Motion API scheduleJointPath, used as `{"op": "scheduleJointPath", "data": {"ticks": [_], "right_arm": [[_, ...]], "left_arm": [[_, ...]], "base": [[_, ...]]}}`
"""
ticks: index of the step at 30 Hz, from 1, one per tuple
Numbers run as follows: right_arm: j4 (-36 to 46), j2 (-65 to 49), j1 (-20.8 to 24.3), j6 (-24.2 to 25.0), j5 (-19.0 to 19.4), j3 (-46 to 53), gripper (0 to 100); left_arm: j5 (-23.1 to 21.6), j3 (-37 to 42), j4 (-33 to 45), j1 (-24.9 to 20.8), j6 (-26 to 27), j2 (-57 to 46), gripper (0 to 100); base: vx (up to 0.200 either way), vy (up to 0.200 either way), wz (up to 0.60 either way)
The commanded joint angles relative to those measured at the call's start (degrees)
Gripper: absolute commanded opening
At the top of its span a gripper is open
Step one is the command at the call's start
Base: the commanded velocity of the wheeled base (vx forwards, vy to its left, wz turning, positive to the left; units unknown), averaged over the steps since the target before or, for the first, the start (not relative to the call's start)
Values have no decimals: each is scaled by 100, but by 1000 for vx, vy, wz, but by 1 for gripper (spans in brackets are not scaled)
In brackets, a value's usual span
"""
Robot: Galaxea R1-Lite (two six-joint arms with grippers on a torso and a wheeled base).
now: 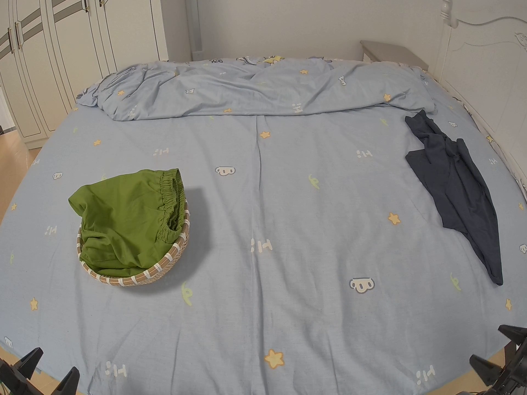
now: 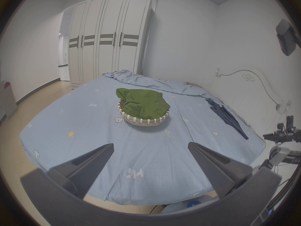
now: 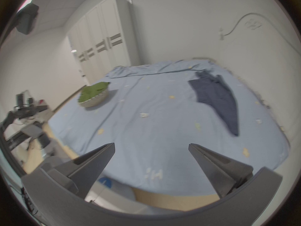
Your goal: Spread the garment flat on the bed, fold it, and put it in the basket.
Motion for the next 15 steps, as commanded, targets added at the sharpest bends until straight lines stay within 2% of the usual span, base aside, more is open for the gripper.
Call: {"op": "scheduleJointPath", "data": {"ticks": [1,2,3,5,7,8,11,14,15], "right_arm": [[-1021,-25,-71,76,-822,688,100],[-1021,-25,-71,76,-822,688,100],[-1680,-17,-80,32,-1235,1040,100],[-1961,-8,-80,23,-1367,1136,100],[-2005,-17,-89,85,-1385,1154,100],[-2014,-17,-89,111,-1393,1163,100],[-2014,-17,-89,111,-1464,1163,100],[-2014,-17,-203,85,-1464,1163,100],[-2005,-8,-423,67,-1455,1163,100]], "left_arm": [[56,180,-45,-621,194,-355,100],[56,180,-45,-621,194,-355,100],[302,198,-72,-551,133,-716,100],[645,224,-107,-533,133,-716,100],[1981,365,-327,-542,106,-716,100],[2394,506,-608,-542,115,-716,100],[2482,901,-1469,-542,203,-716,100],[2394,1007,-1680,-542,476,-716,100],[2289,1024,-1724,-542,537,-716,100]], "base": [[0,0,0],[0,0,0],[0,0,0],[0,0,0],[0,0,0],[0,0,0],[0,0,0],[0,0,0],[0,0,0]]}}
